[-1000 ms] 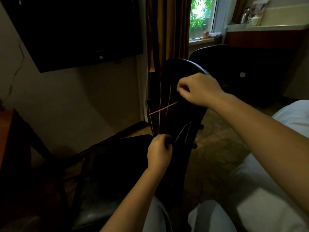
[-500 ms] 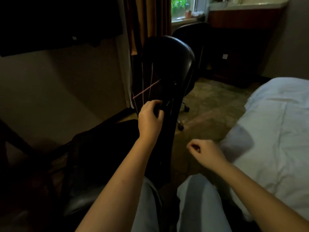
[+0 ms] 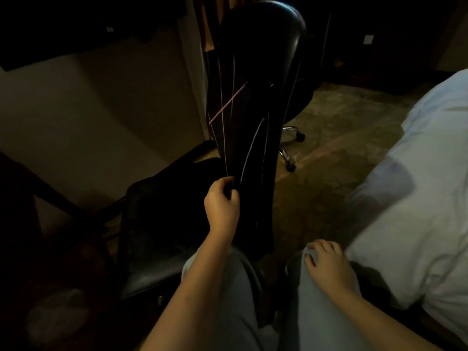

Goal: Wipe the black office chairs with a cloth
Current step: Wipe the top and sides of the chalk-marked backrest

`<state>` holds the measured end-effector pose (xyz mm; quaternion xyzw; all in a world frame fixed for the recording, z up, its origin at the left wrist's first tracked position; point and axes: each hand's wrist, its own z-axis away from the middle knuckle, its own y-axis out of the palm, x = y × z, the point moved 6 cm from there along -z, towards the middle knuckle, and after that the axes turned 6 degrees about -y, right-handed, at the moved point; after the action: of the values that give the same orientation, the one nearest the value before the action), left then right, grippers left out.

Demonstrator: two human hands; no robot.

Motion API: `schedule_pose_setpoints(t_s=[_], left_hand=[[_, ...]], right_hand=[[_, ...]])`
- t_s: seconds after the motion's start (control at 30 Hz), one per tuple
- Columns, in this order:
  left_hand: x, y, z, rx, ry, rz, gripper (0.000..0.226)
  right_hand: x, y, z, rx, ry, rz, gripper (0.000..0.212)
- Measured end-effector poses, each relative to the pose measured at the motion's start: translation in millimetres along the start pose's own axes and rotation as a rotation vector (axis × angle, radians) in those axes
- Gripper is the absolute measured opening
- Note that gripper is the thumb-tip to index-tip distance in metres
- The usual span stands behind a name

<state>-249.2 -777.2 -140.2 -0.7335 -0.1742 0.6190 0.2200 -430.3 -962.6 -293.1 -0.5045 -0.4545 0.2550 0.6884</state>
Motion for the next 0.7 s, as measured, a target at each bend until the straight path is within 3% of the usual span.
schedule_pose_setpoints(t_s=[0.3,0.5,0.7], left_hand=[[-102.4,-12.2,-30.5,-0.146,0.268,0.147,0.026],[-78.3,0.5,-16.7,-0.243,0.323,0.221,0.028],[-19.6,15.6,1.8,-0.271,0.149,0.199,0.029]], right_hand=[[-7.4,12.5,-11.5,0.187,0.090,0.032,0.044],[-9.3,11.6,-18.4,0.168,0.064,0.064,0.041],[-13.5,11.9,-15.0,0.109,0.043,0.057,0.037]])
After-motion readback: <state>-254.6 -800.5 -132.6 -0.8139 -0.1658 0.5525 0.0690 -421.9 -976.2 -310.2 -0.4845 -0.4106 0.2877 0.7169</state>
